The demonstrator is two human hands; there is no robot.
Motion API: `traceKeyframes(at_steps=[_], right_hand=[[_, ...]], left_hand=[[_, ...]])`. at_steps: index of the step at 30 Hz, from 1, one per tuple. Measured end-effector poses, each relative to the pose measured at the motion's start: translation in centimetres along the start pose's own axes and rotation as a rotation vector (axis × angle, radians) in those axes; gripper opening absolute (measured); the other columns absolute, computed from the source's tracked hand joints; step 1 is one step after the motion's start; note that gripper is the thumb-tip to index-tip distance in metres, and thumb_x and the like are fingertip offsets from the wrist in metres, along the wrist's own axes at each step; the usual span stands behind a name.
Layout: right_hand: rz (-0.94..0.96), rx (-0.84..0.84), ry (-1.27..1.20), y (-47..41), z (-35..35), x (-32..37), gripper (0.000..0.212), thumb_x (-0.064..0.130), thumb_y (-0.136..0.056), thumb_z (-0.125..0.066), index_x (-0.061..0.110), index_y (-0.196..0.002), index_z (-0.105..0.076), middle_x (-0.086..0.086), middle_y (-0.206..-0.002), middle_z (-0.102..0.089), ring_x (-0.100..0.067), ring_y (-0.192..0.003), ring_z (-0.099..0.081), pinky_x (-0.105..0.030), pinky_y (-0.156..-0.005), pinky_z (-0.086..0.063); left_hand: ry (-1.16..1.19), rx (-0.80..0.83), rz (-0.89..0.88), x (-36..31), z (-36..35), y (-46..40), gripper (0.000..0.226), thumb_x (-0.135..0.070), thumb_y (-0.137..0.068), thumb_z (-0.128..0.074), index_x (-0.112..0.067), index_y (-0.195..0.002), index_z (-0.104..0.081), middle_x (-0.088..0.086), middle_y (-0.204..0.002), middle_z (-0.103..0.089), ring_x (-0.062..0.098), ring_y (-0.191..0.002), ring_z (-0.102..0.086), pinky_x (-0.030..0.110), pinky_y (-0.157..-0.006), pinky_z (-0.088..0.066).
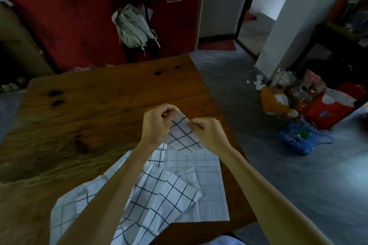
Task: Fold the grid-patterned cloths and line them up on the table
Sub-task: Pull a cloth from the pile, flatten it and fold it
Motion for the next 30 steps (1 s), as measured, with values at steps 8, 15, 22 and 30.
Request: traceKeyframes(at_steps=[8, 15, 22, 30], right_hand=[[-0.083, 0.008, 0.147, 2.1, 0.3, -3.7, 0.031, 0.031, -0.095, -0.059, 0.031, -0.064, -0.055, 0.009, -0.050, -0.047, -0.007, -0.043, -0.042, -0.022, -0.044, -0.033], [-0.102, 0.043, 0.061, 1.0, 0.1, -0.9, 0.008, 0.031, -0.092, -0.062, 0.027, -0.098, -0.062, 0.019, -0.084, -0.059, 0.003, -0.072, -0.055, -0.013, -0.065, -0.044], [-0.172, -0.049, -0.145, 1.0, 0.8, 0.6, 0.020, 0.025, -0.095, -0.058, 0.011, -0.080, -0.062, -0.010, -0.068, -0.058, -0.017, -0.057, -0.048, -0.031, -0.055, -0.040], [-0.282, -0.099, -0.347, 3.0, 1.4, 0.6, 0.009, 0.025, -0.092, -0.061, 0.018, -0.093, -0.066, -0.011, -0.089, -0.070, -0.032, -0.081, -0.066, -0.044, -0.074, -0.056]], left_hand=[[-0.017, -0.070, -0.015, 0.5, 0.6, -0.4, 0.010, -0.015, -0.089, -0.063, -0.010, -0.096, -0.070, -0.005, -0.083, -0.069, 0.004, -0.072, -0.064, 0.017, -0.061, -0.053], [-0.047, 0.124, -0.144, -1.2, -1.9, -0.1, 0.010, -0.017, -0.089, -0.062, -0.013, -0.092, -0.070, -0.005, -0.080, -0.069, 0.000, -0.066, -0.061, 0.010, -0.060, -0.047], [0.069, 0.169, -0.065, -1.6, 0.0, 0.6, 0.027, -0.042, -0.081, -0.066, -0.016, -0.088, -0.066, -0.010, -0.071, -0.063, 0.007, -0.063, -0.058, 0.019, -0.051, -0.046], [0.194, 0.126, 0.193, 0.9, 2.2, 4.1, 0.006, -0.029, -0.084, -0.067, -0.027, -0.080, -0.063, -0.014, -0.075, -0.063, 0.002, -0.073, -0.060, 0.019, -0.069, -0.048]])
Point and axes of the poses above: each hand's wrist, its own y-axis away from the middle knuckle, its own z-axis out of the back of the hand, x = y × z, the point moved 5 cm from there along -y, towards the middle knuckle
